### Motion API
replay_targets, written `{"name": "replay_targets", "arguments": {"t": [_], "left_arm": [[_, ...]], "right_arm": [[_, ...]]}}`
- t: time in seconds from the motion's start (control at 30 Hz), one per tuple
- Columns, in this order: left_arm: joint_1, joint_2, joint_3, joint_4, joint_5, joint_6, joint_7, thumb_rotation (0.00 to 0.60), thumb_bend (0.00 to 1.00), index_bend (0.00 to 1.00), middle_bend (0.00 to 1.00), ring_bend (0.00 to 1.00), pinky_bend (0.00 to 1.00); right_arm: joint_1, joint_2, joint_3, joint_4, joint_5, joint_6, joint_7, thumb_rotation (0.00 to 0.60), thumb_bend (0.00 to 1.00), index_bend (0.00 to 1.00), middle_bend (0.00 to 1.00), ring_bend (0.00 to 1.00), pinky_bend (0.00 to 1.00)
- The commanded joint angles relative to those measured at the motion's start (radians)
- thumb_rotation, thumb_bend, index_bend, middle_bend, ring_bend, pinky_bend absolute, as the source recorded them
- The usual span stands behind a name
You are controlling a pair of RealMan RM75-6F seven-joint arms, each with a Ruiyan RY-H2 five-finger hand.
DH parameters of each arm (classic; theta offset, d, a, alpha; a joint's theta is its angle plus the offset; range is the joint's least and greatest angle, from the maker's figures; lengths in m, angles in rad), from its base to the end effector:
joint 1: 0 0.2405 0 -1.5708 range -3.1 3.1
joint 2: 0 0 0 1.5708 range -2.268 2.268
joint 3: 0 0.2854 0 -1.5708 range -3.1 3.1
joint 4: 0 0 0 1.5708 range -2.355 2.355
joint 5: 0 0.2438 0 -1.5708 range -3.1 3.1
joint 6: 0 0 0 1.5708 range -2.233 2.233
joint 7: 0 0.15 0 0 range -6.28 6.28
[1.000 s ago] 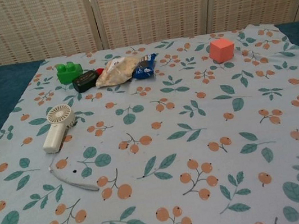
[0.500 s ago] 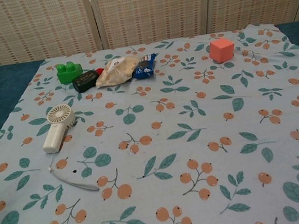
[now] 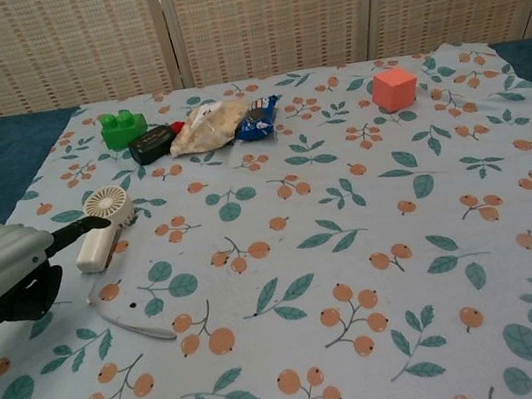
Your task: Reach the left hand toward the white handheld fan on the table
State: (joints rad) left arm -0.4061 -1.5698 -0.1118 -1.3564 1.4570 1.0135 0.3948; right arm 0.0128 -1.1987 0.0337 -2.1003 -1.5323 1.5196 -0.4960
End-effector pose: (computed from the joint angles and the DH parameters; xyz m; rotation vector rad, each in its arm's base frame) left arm -0.2752 0.2931 -0.0557 -1.9024 -0.7816 -0.7254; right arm -0.2282 -0.1600 0.0998 1.3684 -0.9748 0.9440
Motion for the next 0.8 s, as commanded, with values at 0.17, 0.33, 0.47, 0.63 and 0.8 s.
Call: {"name": "replay_targets", "arguments": {"t": [0.17, 0.33, 0.47, 0.63, 0.8], "left_arm": [[-0.035, -0.04, -0.016, 0.073, -0.06, -0.007, 0.02, 0.6, 0.9, 0.0, 0.98, 0.88, 1.0], [-0.042, -0.041, -0.012, 0.095, -0.081, -0.002, 0.025, 0.6, 0.9, 0.0, 0.98, 0.88, 1.0], [-0.046, -0.038, 0.0, 0.102, -0.092, 0.0, 0.035, 0.6, 0.9, 0.0, 0.98, 0.88, 1.0], [-0.049, -0.043, 0.014, 0.104, -0.099, 0.006, 0.045, 0.6, 0.9, 0.0, 0.98, 0.88, 1.0], [-0.055, -0.051, 0.018, 0.109, -0.108, 0.013, 0.048, 0.6, 0.9, 0.0, 0.98, 0.88, 1.0]], "right_arm": [[0.003, 0.0, 0.002, 0.004, 0.008, -0.004, 0.003, 0.6, 0.19, 0.0, 0.0, 0.0, 0.0], [0.004, -0.002, 0.0, 0.001, 0.004, -0.003, -0.002, 0.6, 0.18, 0.0, 0.0, 0.0, 0.0], [0.001, 0.0, 0.0, 0.0, 0.003, 0.004, -0.001, 0.6, 0.19, 0.0, 0.0, 0.0, 0.0], [0.0, 0.002, -0.001, 0.0, 0.001, 0.005, 0.001, 0.6, 0.19, 0.0, 0.0, 0.0, 0.0], [0.0, 0.002, -0.001, -0.001, 0.0, 0.006, 0.0, 0.6, 0.19, 0.0, 0.0, 0.0, 0.0]]}}
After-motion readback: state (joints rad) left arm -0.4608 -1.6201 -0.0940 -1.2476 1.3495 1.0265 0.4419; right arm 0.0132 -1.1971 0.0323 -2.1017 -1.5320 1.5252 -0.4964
